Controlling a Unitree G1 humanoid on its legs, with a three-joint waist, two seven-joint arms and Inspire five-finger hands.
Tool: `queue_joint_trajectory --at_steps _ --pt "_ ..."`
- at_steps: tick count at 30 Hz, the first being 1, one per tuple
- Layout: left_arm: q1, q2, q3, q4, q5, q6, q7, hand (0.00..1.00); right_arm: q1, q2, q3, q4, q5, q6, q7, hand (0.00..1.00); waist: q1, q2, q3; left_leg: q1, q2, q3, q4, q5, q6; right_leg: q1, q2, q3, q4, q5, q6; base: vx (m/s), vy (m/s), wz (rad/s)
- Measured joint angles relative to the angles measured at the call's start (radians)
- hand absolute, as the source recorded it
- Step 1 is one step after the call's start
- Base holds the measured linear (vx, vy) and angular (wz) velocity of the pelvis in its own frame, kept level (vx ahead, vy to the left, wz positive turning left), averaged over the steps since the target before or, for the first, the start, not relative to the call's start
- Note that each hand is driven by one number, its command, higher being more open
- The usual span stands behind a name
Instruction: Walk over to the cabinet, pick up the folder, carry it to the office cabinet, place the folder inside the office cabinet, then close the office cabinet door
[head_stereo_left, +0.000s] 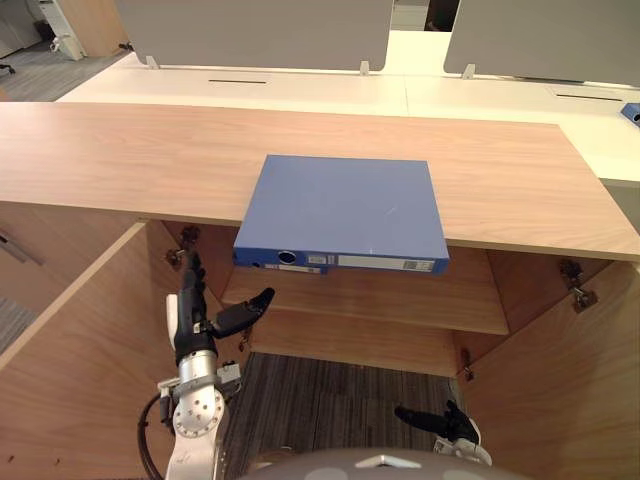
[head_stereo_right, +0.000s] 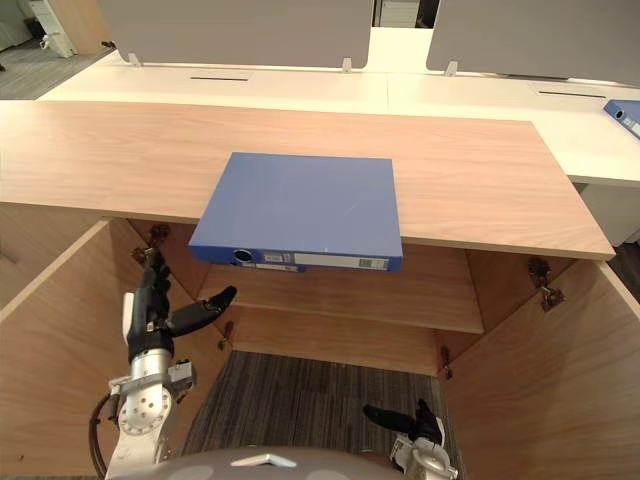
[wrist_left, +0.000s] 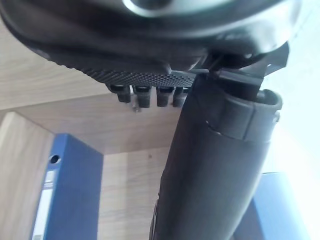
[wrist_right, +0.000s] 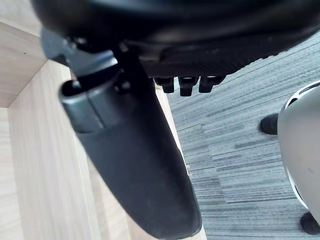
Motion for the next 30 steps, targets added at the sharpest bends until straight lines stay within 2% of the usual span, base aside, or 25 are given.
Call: queue_joint_trajectory --at_steps 7,13,17,23,28,30 --pt "0.043 0.024 0.0 -0.077 0.075 0.0 0.017 1.0 -0.001 -0.003 0.0 0.042 -0.001 -0.006 0.005 1.0 0.0 -0.001 -0.03 -0.001 0.003 0.0 0.009 -0.005 0.0 0.002 0.01 0.029 0.0 -0.002 -0.003 0.0 0.0 0.0" --pt "0.043 0.141 0.005 -0.103 0.137 -0.005 0.018 1.0 -0.004 -0.034 0.014 0.081 -0.01 -0.008 0.022 1.0 0.003 0.019 -0.057 0.03 0.0 -0.009 -0.011 -0.003 -0.002 0.027 0.014 0.04 -0.011 -0.002 -0.005 -0.01 0.001 0.0" --pt "0.04 0.204 0.045 -0.103 0.208 -0.006 0.017 1.0 -0.004 -0.054 0.028 0.084 -0.011 -0.008 0.028 1.0 0.002 0.031 -0.07 0.058 -0.01 -0.022 -0.059 0.019 0.0 0.032 0.015 0.039 -0.021 -0.003 -0.005 -0.01 0.001 0.0" --pt "0.038 0.237 0.095 -0.106 0.269 -0.006 0.021 1.0 -0.009 -0.071 0.02 0.132 -0.019 -0.007 0.029 1.0 0.003 0.026 -0.071 0.057 -0.014 -0.027 -0.072 0.025 0.003 0.036 0.016 0.044 -0.033 -0.002 -0.005 0.02 0.009 0.01" --pt "0.038 0.246 0.076 -0.147 0.31 -0.006 0.018 1.0 -0.017 -0.069 0.02 0.152 -0.019 -0.008 0.031 1.0 0.002 0.019 -0.073 0.056 -0.017 -0.025 -0.065 0.016 0.011 0.037 0.016 0.08 -0.035 -0.002 -0.006 0.0 0.01 -0.03" --pt "0.036 0.279 0.057 -0.181 0.349 -0.009 0.017 1.0 -0.018 -0.07 0.02 0.16 -0.019 -0.008 0.032 1.0 0.002 0.019 -0.073 0.056 -0.019 -0.024 -0.062 0.014 0.013 0.038 0.015 0.093 -0.037 -0.002 -0.006 0.0 0.0 0.0"
